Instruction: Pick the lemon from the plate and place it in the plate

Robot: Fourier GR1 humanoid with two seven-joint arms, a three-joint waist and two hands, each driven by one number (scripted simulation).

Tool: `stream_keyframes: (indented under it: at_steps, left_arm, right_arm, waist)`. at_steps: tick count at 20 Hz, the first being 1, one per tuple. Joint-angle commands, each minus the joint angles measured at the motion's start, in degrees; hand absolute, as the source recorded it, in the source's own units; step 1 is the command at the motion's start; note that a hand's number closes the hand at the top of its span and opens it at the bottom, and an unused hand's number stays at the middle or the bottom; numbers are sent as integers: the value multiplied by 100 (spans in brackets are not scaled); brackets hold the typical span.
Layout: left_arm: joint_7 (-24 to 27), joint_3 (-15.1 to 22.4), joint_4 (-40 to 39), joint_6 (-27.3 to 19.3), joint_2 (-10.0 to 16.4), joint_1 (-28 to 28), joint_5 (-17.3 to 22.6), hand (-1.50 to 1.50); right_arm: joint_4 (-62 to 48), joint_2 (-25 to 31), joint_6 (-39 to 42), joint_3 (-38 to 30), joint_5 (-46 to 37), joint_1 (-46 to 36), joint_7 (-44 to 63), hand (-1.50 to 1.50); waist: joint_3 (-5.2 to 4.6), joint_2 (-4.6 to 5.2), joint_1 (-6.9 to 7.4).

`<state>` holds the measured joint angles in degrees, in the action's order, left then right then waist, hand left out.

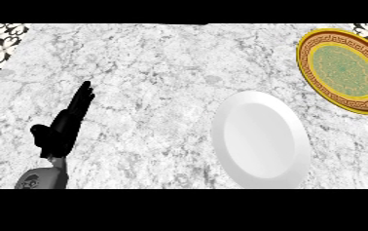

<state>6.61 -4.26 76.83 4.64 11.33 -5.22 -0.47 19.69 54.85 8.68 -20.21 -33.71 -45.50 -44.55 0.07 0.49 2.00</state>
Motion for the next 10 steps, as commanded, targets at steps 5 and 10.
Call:
stream_keyframes:
  at_steps: [5,10]
  left_arm:
    - [-9,-77,-107,-36,-8,-30,-32,0]
    - [-36,35,216,15,-67,123,-21,0]
  right_arm:
    - [-301,-972,-673,276,-296,-428,398,150]
    - [-797,-1174,-681,-276,200,-862,1309,-150]
  waist:
    - [1,2,-23]
    - [7,23,75]
